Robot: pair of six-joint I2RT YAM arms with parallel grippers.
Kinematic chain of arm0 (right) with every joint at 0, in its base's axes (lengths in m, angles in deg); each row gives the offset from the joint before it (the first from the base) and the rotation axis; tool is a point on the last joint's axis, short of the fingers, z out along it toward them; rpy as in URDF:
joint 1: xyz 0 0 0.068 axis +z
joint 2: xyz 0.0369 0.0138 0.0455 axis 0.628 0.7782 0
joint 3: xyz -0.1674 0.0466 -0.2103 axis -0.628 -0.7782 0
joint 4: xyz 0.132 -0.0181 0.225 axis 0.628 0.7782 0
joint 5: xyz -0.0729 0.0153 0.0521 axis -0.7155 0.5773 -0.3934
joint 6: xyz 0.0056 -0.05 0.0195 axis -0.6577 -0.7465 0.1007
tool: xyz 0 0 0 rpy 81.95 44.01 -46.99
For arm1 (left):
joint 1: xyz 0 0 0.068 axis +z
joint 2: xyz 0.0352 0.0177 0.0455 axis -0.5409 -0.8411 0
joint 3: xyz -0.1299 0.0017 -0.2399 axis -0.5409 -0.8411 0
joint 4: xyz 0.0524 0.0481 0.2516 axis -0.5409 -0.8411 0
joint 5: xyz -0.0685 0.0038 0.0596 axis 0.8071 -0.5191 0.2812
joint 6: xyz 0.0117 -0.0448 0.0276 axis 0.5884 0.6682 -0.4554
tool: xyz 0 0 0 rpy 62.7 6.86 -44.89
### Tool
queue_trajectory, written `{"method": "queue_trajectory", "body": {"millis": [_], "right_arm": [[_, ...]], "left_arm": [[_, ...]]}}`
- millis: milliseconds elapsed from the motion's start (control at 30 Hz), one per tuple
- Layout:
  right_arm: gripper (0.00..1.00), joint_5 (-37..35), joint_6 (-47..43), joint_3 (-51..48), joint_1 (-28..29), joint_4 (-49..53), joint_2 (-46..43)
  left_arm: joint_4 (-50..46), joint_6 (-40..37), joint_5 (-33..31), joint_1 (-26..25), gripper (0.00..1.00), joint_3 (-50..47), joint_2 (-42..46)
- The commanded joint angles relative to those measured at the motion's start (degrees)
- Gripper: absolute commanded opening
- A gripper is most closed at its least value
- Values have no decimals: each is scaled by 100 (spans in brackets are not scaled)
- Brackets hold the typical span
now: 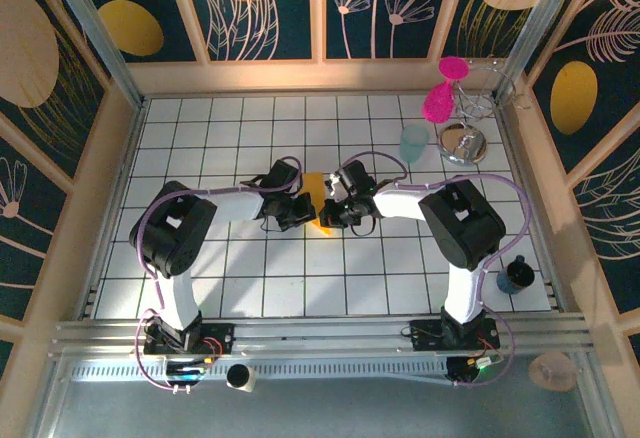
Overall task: Fold a paper plane with a square sheet of paper (pick it up from the middle)
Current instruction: Third fold the triangle at the center of the table.
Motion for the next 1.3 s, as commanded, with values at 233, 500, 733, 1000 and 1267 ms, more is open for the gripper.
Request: {"method": "queue_trajectory", "body": {"millis": [233, 500, 733, 1000, 1267], "right_arm": [[0, -927, -163, -260, -64, 979, 388], [0, -1081, -168, -295, -100, 1040, 422], [0, -988, -110, -301, -135, 938, 332], [5, -374, 99, -9, -144, 313, -11], [25, 123, 816, 198, -169, -1029, -583]], "left_arm": [[-619, 118, -910, 279, 5, -36, -199], [-593, -152, -908, 886, 5, -98, -151], [-654, -442, -1024, 1314, 5, -103, -150], [-737, -601, -988, 1575, 5, 102, 27], [202, 247, -230, 1561, 15, -588, 1116]]}}
